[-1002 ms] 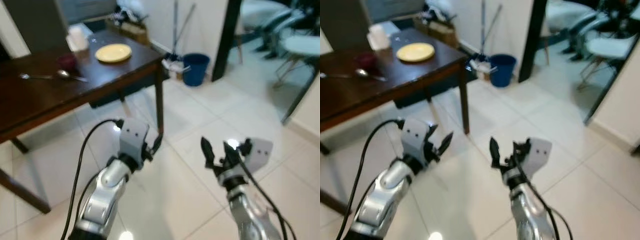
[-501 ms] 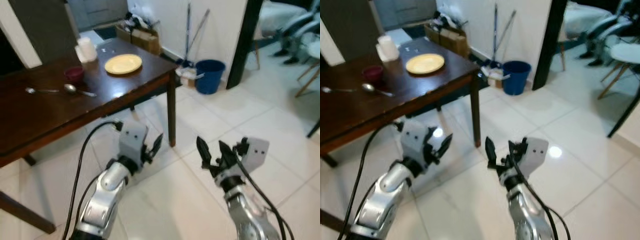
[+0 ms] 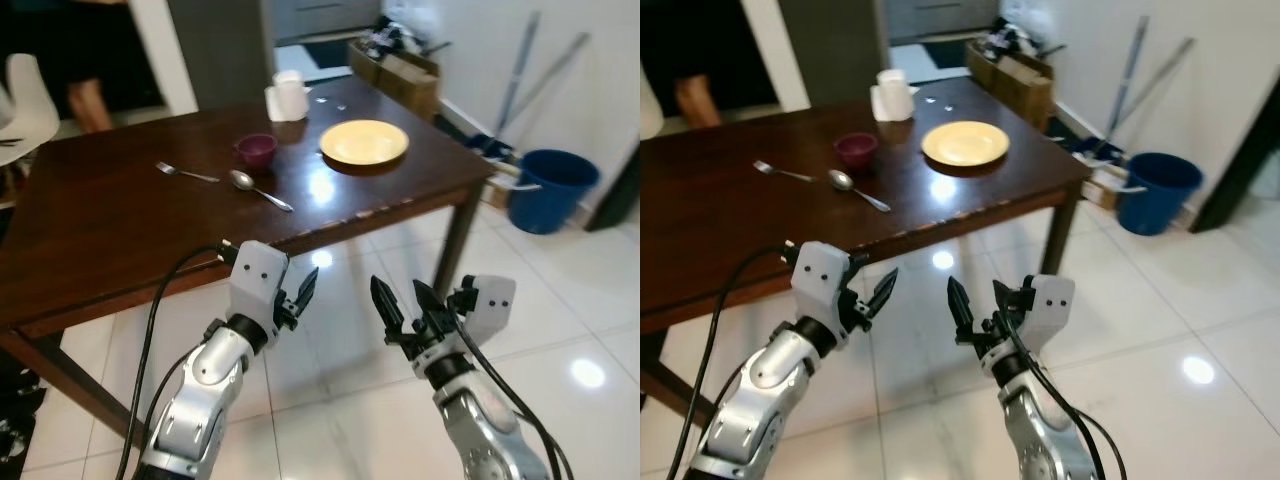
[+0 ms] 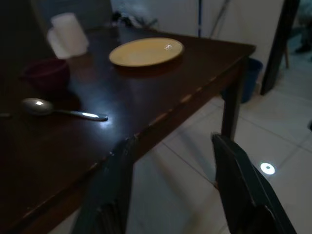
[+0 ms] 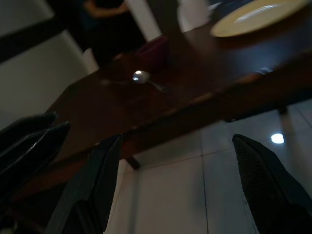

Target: Setting the table

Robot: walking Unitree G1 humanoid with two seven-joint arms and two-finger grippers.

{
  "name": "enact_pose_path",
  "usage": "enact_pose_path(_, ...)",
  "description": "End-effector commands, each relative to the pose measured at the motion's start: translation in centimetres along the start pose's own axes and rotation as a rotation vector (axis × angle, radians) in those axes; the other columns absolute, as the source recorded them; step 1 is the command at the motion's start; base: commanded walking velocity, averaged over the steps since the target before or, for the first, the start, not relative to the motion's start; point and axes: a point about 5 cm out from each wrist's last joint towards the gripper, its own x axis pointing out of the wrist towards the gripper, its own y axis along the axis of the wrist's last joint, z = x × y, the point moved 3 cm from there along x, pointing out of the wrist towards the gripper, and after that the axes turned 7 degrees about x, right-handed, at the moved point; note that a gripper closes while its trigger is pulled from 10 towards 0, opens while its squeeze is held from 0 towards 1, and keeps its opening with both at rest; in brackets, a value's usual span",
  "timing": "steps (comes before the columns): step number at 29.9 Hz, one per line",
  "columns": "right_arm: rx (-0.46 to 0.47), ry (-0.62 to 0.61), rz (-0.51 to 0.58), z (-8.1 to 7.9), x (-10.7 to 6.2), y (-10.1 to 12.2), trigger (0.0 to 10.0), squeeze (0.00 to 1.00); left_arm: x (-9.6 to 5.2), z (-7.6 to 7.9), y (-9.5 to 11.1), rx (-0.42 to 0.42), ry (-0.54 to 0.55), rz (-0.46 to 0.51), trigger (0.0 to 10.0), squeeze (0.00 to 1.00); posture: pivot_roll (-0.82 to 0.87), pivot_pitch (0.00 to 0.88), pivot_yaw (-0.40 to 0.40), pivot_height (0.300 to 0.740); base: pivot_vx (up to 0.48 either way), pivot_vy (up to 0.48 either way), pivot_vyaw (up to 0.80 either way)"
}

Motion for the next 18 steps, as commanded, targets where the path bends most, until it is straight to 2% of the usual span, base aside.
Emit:
enact_pose_path(1,0.011,0.053,-0.02,-1.2,0.1,-0.5,10.0,0.0,-0.6,-1.0,-0.6,0.008,0.041,-0.03,10.0,0.0,-0.13,0.0,0.13,0.74,0.48,0.0,0.73)
enact_pose_path(5,0.009,0.093,-0.05,-1.7,-0.1,-0.8,10.0,0.0,-1.9,-3.5,-2.3,-0.011,0.177,-0.104,10.0,0.0,-0.13,0.0,0.126,0.74,0.48,0.0,0.68)
enact_pose_path(8,0.008,0.101,-0.057,-1.7,-0.2,-0.9,10.0,0.0,-2.6,-4.4,-2.9,-0.015,0.227,-0.133,10.0,0.0,-0.12,0.0,0.124,0.74,0.48,0.0,0.66)
enact_pose_path(9,0.006,0.104,-0.06,-1.7,-0.2,-0.9,10.0,0.0,-3.6,-5.4,-3.6,-0.007,0.28,-0.163,10.0,0.0,-0.11,0.0,0.117,0.74,0.48,0.0,0.63)
enact_pose_path(10,0.006,0.104,-0.06,-1.7,-0.2,-0.9,10.0,0.0,-3.6,-5.4,-3.6,-0.007,0.28,-0.163,10.0,0.0,-0.11,0.0,0.117,0.74,0.48,0.0,0.63)
enact_pose_path(11,0.002,0.107,-0.066,-1.6,-0.3,-0.9,10.0,0.0,-4.9,-6.6,-4.2,0.002,0.338,-0.196,10.0,0.0,-0.1,0.0,0.105,0.74,0.48,0.0,0.61)
enact_pose_path(12,0.002,0.107,-0.066,-1.6,-0.3,-0.9,10.0,0.0,-4.9,-6.6,-4.2,0.002,0.338,-0.196,10.0,0.0,-0.1,0.0,0.105,0.74,0.48,0.0,0.61)
enact_pose_path(13,-0.005,0.107,-0.072,-1.3,-0.3,-0.8,10.0,0.0,-6.2,-7.6,-4.6,0.017,0.383,-0.217,10.0,0.0,-0.08,0.0,0.091,0.74,0.48,0.0,0.59)
enact_pose_path(14,-0.005,0.107,-0.072,-1.3,-0.3,-0.8,10.0,0.0,-6.2,-7.6,-4.6,0.017,0.383,-0.217,10.0,0.0,-0.08,0.0,0.091,0.74,0.48,0.0,0.59)
enact_pose_path(16,-0.019,0.104,-0.082,-0.9,-0.1,-0.7,10.0,0.0,-7.6,-8.5,-4.6,0.035,0.422,-0.229,10.0,0.0,-0.06,0.0,0.08,0.74,0.48,0.0,0.54)
enact_pose_path(18,-0.038,0.085,-0.081,-0.4,0.2,-0.5,10.0,0.0,-7.3,-8.5,-4.2,0.042,0.42,-0.213,10.0,0.0,-0.06,0.0,0.073,0.74,0.48,0.0,0.0)
